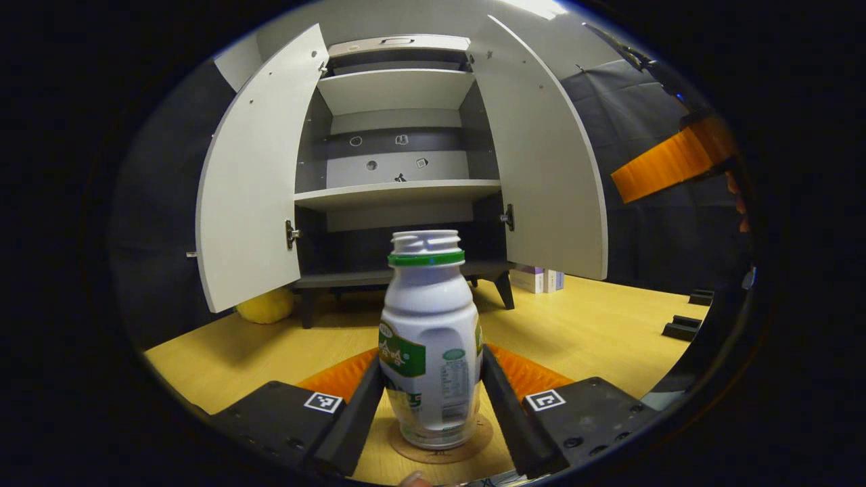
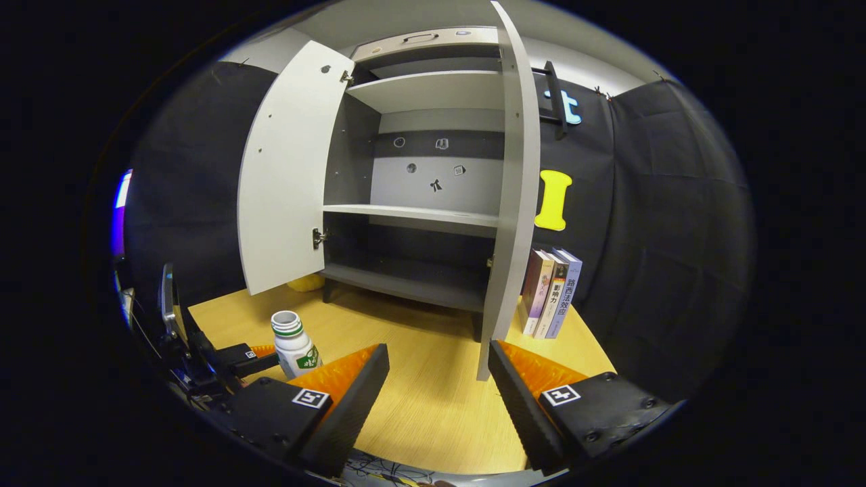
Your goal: Grasp the bottle in the cabinet with the left hand and place it on the coaster, then close the right door with the right hand and the left door with the left hand.
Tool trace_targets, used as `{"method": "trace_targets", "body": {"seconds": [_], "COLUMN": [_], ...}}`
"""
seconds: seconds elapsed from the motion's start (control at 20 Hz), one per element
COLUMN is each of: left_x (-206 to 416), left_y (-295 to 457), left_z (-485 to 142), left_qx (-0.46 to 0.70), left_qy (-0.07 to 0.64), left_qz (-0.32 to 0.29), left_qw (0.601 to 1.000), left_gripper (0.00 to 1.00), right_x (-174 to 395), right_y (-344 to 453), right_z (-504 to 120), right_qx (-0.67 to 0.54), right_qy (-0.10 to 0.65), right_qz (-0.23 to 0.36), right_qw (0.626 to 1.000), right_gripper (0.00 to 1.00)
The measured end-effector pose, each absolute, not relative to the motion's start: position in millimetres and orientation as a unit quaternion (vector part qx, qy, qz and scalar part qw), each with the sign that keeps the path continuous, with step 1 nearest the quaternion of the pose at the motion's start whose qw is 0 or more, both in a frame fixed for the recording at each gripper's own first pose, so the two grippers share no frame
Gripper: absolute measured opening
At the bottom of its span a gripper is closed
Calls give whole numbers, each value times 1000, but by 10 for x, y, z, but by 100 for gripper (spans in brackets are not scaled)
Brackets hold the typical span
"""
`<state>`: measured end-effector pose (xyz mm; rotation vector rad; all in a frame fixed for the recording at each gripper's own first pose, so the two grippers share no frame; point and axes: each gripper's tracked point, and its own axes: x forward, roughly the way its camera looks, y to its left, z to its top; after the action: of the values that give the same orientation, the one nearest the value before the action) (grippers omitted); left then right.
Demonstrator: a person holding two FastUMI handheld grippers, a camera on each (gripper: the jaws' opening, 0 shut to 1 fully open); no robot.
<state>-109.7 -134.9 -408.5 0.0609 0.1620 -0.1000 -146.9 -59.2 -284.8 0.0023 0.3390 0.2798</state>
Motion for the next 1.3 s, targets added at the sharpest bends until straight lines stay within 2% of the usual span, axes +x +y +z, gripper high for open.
{"method": "trace_targets", "body": {"seconds": [0.45,0.7,0.85,1.05,1.1,1.15,1.3], "left_x": [-929,-747,-615,-412,-372,-329,-242], "left_y": [-1318,-1201,-1233,-1175,-1160,-1154,-1207], "left_z": [-3692,-3025,-2554,-1999,-1870,-1744,-1489], "left_qx": [38,36,33,44,43,39,26], "left_qy": [56,39,33,42,39,35,34], "left_qz": [-51,-55,-95,-152,-165,-180,-223], "left_qw": [996,997,994,986,985,982,974], "left_gripper": [96,96,96,96,92,96,96], "right_x": [-1493,-1422,-1187,-864,-799,-743,-614], "right_y": [-552,-553,-771,-1255,-1401,-1529,-1789], "right_z": [-2614,-2132,-1688,-1124,-993,-887,-704], "right_qx": [-32,14,22,14,15,14,20], "right_qy": [154,146,121,98,88,76,56], "right_qz": [154,145,100,8,-20,-45,-91], "right_qw": [976,978,987,995,996,996,994], "right_gripper": [98,98,98,98,98,98,98]}}
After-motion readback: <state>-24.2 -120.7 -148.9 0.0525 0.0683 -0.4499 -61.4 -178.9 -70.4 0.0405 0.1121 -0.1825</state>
